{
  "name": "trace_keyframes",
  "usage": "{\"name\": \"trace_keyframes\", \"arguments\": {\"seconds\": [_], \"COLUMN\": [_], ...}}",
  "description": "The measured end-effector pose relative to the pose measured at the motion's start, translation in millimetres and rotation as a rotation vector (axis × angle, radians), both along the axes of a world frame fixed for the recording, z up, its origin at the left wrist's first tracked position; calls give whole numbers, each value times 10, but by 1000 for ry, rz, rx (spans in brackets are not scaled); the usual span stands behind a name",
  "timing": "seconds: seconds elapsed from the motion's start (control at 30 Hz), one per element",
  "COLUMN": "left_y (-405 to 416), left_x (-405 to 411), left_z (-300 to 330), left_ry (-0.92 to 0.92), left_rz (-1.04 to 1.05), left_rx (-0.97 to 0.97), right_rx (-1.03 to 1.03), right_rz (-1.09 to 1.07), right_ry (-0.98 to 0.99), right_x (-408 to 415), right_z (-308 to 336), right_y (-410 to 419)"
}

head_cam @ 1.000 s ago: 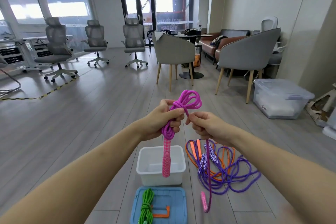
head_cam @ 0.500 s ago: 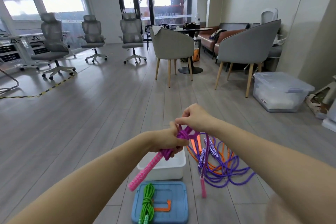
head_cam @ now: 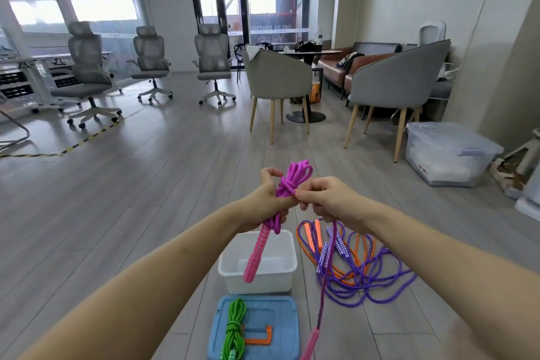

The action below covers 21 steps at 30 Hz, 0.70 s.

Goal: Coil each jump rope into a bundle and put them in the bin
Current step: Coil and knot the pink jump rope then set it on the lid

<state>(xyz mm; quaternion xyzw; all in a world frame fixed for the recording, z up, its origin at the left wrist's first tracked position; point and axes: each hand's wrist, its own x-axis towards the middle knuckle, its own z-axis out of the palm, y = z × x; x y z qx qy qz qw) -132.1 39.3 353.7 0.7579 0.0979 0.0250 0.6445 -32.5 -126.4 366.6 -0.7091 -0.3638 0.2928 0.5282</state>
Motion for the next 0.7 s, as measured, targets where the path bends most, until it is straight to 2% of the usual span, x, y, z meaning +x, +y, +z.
{"name": "trace_keyframes", "arguments": {"seconds": [0.2,0.37,0.47,0.6,0.7], "left_y": [-22,14,23,-22,-88], "left_x": [-59,-143,-164,-142,-146], "left_z": [196,254,333,365,346], "left_ry": [16,49,4,-29,-50], "left_rz": [-106,-197,-186,-71,26], "left_rx": [-88,-268,-298,-116,163], "right_rx": [-47,30,132,200,206], "right_rz": [97,234,200,82,-27], "right_ry": [208,223,181,86,54], "right_x": [95,33,31,35,30], "right_z": [12,7,20,30,16], "right_y": [-50,4,67,105,135]}}
